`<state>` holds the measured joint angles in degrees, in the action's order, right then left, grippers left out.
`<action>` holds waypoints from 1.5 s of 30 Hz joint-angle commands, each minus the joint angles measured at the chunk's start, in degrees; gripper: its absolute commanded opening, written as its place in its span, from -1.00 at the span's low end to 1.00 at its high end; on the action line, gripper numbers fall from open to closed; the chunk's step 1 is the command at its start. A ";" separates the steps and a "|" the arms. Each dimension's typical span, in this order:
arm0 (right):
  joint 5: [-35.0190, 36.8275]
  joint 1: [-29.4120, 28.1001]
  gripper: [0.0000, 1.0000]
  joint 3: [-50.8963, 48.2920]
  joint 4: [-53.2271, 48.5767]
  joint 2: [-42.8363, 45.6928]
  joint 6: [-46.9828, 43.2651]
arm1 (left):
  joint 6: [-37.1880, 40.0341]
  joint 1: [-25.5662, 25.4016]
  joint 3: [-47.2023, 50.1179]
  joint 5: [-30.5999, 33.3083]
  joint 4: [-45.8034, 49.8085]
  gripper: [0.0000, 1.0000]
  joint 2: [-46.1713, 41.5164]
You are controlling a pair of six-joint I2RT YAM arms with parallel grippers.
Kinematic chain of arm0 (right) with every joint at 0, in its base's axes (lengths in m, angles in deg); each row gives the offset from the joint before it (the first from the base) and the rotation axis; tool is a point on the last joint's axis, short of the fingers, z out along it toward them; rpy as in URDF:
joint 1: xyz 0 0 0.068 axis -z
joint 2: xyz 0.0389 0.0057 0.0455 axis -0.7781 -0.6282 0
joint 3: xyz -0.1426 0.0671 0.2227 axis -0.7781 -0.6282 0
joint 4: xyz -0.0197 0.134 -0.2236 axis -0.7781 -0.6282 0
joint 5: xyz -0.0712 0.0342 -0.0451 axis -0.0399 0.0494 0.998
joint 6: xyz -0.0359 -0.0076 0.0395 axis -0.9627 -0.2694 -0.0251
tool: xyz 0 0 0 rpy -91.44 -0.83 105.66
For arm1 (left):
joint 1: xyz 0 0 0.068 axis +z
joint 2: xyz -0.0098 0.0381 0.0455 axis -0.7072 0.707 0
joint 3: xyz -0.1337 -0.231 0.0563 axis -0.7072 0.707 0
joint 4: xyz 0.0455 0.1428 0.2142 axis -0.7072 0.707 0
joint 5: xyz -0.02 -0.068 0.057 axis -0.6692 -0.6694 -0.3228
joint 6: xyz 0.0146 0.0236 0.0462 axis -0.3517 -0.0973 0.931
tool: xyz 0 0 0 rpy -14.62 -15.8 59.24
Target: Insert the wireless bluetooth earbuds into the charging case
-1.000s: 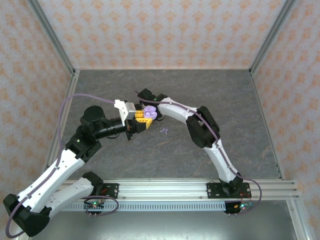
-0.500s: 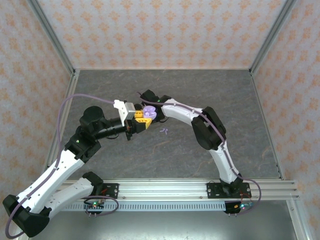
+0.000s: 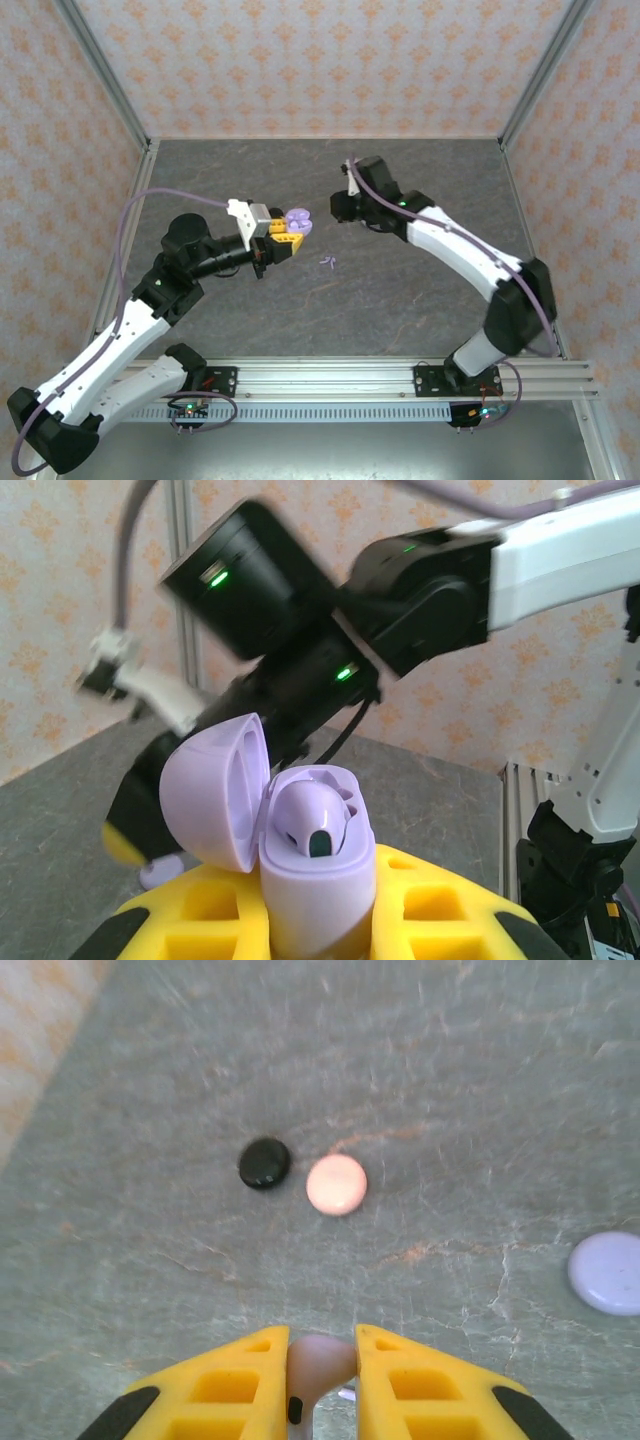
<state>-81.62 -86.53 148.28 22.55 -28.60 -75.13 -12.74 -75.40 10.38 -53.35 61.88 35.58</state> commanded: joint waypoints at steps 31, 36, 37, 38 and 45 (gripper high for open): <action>-4.75 -12.65 -0.63 -5.99 16.19 19.95 0.33 | -4.06 -0.63 0.54 -0.22 -11.62 -1.00 8.18; -4.62 -12.79 -0.64 -6.78 16.00 19.94 0.59 | -4.06 -0.61 0.60 -0.08 -11.49 -1.00 8.09; -4.64 -12.81 -0.63 -6.93 16.05 19.95 0.60 | -4.08 -0.63 0.62 0.00 -11.49 -1.00 8.09; -4.74 -12.85 -0.63 -6.93 16.09 19.85 0.56 | -4.07 -0.63 0.59 0.08 -11.58 -1.00 8.09; -5.25 -12.90 -0.63 -7.33 15.91 19.28 0.64 | -4.13 -0.63 0.56 0.18 -11.49 -1.00 8.00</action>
<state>-87.06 -98.96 141.61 36.76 -8.97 -74.04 -16.26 -75.40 11.40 -53.37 53.05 43.73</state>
